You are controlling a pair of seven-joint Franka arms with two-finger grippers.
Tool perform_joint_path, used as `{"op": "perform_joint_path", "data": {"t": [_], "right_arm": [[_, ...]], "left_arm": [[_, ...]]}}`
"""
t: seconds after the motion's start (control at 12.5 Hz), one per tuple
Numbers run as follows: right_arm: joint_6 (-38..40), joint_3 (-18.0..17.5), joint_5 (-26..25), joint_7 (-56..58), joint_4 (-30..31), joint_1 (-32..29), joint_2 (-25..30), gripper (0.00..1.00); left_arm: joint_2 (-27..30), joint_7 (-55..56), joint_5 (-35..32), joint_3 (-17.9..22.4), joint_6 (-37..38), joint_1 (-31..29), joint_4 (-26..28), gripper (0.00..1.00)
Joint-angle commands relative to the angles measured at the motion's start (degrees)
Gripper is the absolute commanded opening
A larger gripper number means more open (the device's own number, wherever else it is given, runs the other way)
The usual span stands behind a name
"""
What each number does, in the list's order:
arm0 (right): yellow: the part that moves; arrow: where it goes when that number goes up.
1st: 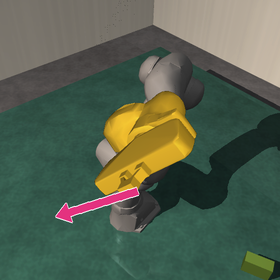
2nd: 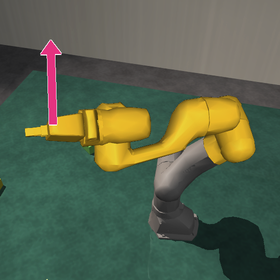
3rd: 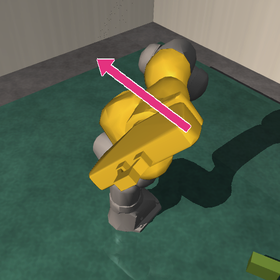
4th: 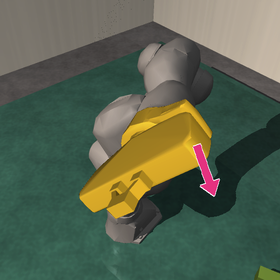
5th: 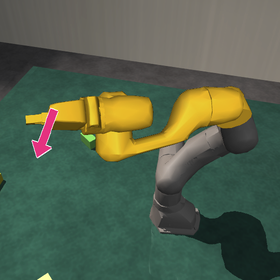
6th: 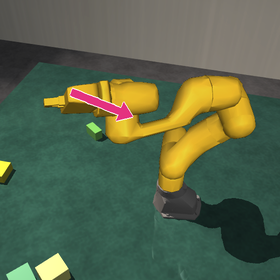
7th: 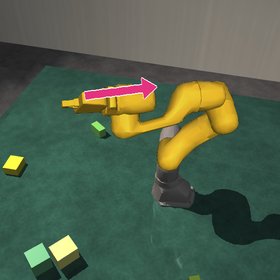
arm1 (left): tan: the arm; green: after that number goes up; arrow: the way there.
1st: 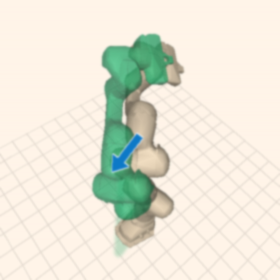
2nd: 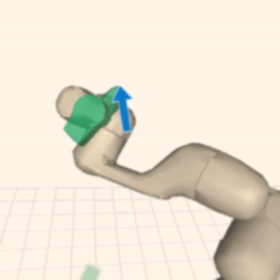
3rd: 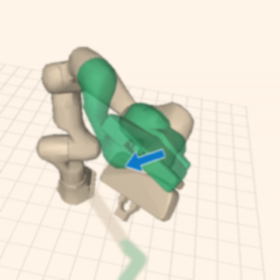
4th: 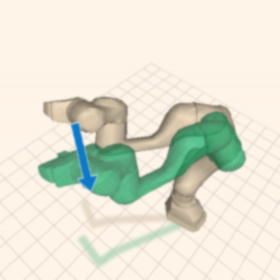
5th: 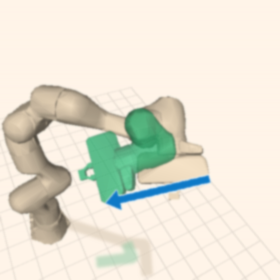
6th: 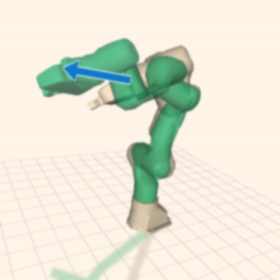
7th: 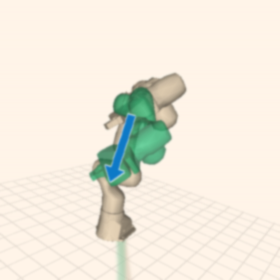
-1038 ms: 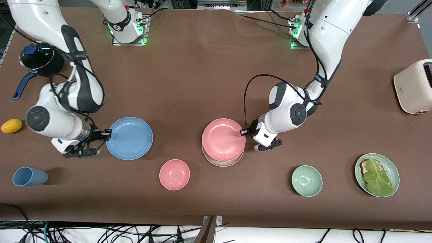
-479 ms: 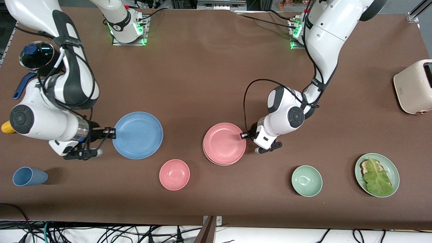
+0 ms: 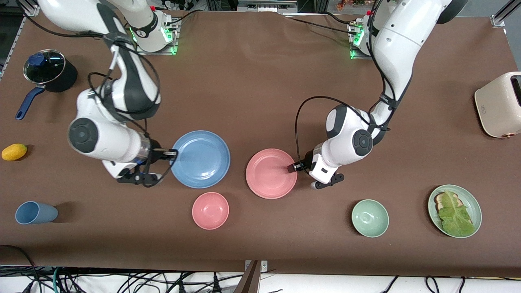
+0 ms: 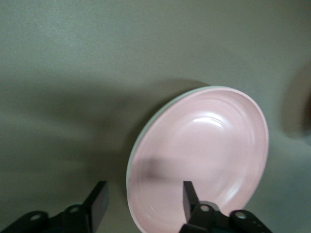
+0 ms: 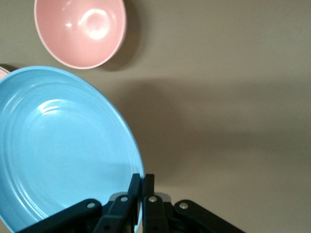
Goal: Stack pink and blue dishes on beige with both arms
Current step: 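Carry the blue plate onto the pink plate while the left gripper withdraws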
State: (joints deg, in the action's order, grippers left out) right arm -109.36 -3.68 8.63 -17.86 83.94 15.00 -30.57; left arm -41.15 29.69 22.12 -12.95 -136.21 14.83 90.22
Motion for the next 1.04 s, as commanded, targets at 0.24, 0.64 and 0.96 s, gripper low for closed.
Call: {"op": "perform_joint_path", "data": {"t": [0.24,0.64,0.96], "right_arm": [[-7.7,0.3,-0.5,-15.1,-1.4,9.0,-4.1,0.00],[-18.9,0.5,-1.7,-28.3,-1.8,15.7,-9.9,0.00],[-22.1,0.8,-1.7,-34.2,-8.1,18.3,-15.8,0.00]], "left_arm": [[12.7,-1.1,-1.4,0.7,22.6,-6.3,0.4,1.00],[15.4,-15.8,-2.4,2.7,37.6,-15.1,-2.4,1.00],[15.4,-23.0,-9.5,3.1,47.8,-20.6,-7.9,1.00]]}}
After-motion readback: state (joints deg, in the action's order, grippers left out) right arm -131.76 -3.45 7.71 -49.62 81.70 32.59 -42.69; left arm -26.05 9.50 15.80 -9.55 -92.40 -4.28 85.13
